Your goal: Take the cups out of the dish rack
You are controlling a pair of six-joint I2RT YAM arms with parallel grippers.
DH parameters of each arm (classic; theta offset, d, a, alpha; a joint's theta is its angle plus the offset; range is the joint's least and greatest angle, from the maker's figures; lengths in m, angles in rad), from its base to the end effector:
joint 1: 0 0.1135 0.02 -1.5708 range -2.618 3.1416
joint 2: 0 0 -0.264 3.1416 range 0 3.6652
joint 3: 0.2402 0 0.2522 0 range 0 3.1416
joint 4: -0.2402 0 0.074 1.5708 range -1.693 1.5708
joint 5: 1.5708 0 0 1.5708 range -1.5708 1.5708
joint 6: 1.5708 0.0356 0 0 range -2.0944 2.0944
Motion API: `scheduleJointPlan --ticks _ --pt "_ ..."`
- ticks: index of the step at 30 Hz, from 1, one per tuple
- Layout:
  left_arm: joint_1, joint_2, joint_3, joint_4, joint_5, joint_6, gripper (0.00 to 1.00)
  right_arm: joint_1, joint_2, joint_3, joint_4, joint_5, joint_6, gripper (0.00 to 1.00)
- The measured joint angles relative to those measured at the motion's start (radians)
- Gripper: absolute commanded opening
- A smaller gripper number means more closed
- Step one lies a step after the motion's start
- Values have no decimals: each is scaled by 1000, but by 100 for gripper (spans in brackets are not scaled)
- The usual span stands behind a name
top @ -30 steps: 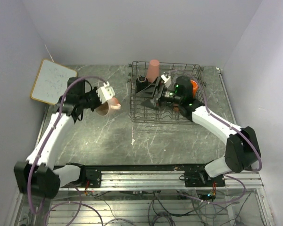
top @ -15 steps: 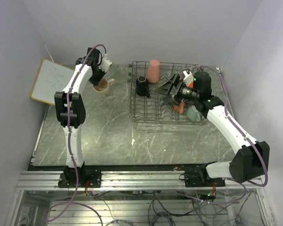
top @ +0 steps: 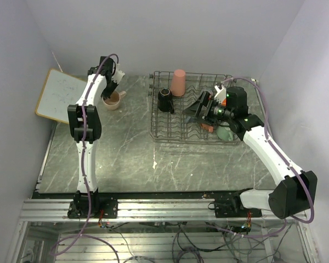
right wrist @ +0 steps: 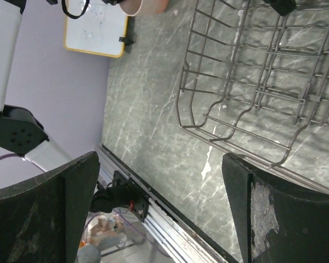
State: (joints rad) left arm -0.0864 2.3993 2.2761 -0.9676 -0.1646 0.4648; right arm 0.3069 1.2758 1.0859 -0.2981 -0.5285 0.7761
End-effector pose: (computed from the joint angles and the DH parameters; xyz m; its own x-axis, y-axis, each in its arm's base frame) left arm 0.5140 -0.0387 0.2246 -0.7856 0.5119 -0.3476 0.4048 0.8501 0.3369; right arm 0.2688 0.1040 0.3297 -0.7991 0.3813 -0.4647 -0.1761 0.5907 0.7875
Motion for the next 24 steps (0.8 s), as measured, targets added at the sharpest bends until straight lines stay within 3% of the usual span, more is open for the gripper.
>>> scheduleJointPlan --ticks 4,6,9,10,11,13,19,24 --pt "3 35 18 3 0 14 7 0 5 -1 -16 19 -31 94" --pt "5 45 29 11 -6 23 14 0 10 -1 -18 25 -42 94" --pt "5 45 21 33 -20 32 50 0 23 -1 -18 27 -54 94" --pt "5 45 15 47 -27 39 72 0 29 -1 -17 26 -58 94" --pt "5 43 0 72 -37 41 82 0 37 -1 -17 25 -61 94" --pt "6 39 -33 119 -56 48 92 0 51 -1 -17 24 -68 94" --pt "7 -15 -102 185 -93 48 95 0 85 4 -22 52 -100 95" --pt "7 -112 -115 243 -116 46 96 6 174 111 -55 140 -161 91"
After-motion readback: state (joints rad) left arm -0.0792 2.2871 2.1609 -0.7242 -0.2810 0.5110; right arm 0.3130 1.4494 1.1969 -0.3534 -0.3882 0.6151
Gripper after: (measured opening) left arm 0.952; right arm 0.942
